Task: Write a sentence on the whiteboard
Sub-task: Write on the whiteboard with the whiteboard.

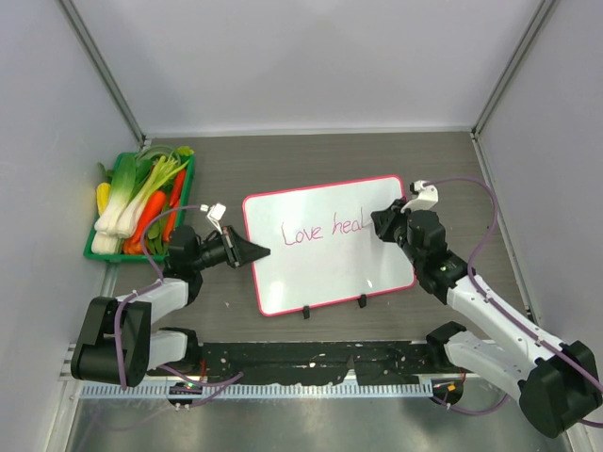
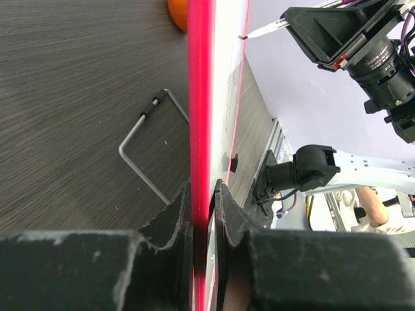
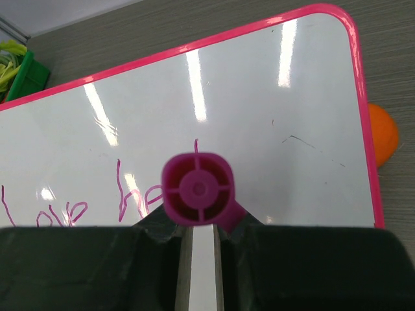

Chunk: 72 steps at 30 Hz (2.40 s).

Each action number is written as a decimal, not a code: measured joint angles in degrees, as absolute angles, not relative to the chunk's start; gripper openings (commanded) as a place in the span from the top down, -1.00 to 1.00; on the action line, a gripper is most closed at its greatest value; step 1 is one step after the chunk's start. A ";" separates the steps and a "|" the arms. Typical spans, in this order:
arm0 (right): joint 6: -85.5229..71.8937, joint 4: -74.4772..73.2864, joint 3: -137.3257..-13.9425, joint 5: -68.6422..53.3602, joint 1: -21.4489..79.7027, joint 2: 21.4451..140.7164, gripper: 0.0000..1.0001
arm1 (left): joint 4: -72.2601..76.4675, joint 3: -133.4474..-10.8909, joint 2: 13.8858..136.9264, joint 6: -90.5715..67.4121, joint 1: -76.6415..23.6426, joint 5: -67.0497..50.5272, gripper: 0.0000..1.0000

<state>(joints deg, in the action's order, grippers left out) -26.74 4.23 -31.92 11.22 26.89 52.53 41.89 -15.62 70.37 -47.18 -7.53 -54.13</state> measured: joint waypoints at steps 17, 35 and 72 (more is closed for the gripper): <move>-26.50 4.10 -31.90 11.20 26.89 52.49 0.99 | 41.89 -15.62 70.37 -47.18 -7.53 -54.13 1.00; -25.56 2.17 -32.58 12.36 26.89 52.12 0.99 | 41.87 -15.62 70.37 -47.18 -7.55 -54.13 1.00; -24.12 2.94 -36.75 16.95 26.02 56.55 0.99 | 41.85 -15.62 70.37 -47.11 -7.55 -54.13 1.00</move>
<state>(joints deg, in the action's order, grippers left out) -24.12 2.94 -36.75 16.95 26.02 56.55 41.85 -15.62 70.37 -47.11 -7.55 -54.13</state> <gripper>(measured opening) 0.184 0.146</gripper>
